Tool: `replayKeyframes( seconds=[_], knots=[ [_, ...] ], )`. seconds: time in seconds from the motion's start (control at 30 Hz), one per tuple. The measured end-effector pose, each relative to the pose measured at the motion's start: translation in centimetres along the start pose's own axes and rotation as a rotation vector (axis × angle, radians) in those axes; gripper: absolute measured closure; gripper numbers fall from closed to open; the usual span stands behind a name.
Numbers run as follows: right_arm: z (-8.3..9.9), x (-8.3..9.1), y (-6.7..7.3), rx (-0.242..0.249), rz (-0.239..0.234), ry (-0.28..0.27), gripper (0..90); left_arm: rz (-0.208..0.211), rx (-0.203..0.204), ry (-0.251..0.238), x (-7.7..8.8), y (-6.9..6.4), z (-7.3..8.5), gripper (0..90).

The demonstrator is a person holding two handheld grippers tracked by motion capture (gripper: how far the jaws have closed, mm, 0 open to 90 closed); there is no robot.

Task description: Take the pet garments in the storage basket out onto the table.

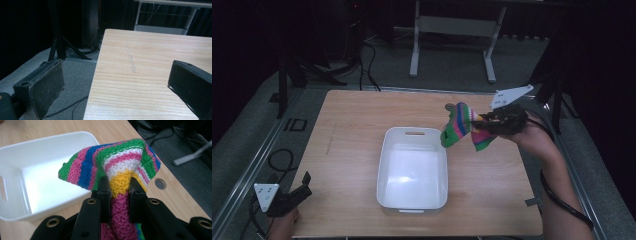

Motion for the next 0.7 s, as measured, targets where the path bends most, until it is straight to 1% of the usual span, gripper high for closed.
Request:
replayKeyframes(
  seconds=[0.1,0.13,0.17,0.2,0.23,0.3,0.33,0.37,0.43,0.57,0.63,0.7],
  knots=[
    [1.2,1.0,-0.6,-0.019,0.024,0.009,75.7,-0.001,0.002,0.0,0.0,0.0,0.0,1.0],
    [1.2,1.0,-0.6,-0.019,0.024,0.009,75.7,-0.001,0.002,0.0,0.0,0.0,0.0,1.0],
    [1.5,1.3,-0.7,-0.026,0.03,0.012,75.7,-0.002,0.002,0.001,0.0,0.0,0.0,1.0],
    [2.4,2.0,-1.1,-0.043,0.049,0.012,75.7,-0.001,0.002,0.001,0.0,0.0,0.0,1.0],
    [2.7,2.3,-1.2,-0.051,0.054,0.012,75.6,-0.002,0.001,-0.001,0.0,0.0,0.0,0.9],
    [3.5,2.9,-1.4,-0.066,0.071,-0.004,75.6,-0.003,0.0,-0.003,0.0,0.0,0.0,0.9],
    [3.9,3.0,-1.5,-0.077,0.067,-0.011,75.6,-0.003,0.0,-0.003,0.0,0.0,0.0,1.0],
    [4.3,3.1,-1.5,-0.077,0.069,-0.008,75.6,-0.002,0.0,-0.003,0.0,0.0,0.0,0.9],
    [5.0,3.0,-1.6,-0.086,0.081,0.009,75.6,-0.003,0.001,-0.004,0.0,-0.1,0.0,1.0],
    [6.3,2.2,-1.8,-0.108,0.083,0.024,75.6,-0.003,-0.002,-0.004,0.0,-0.1,0.0,0.9],
    [7.1,1.6,-1.9,-0.126,0.079,0.026,75.6,-0.002,-0.002,-0.005,0.0,-0.1,0.0,1.0],
    [7.9,0.7,-1.9,-0.133,0.075,0.052,75.5,-0.002,-0.002,-0.005,0.0,-0.1,0.0,1.0]
  ],
)
Point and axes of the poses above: each handheld gripper's, and its own axes: x roughly backward along the jaws, z roughly out of its underside, y roughly to its left, the point moved 2 cm from there along -x, roughly forward along the jaws, and after that the axes turned 7 degrees about -y, right-handed, at the moved point
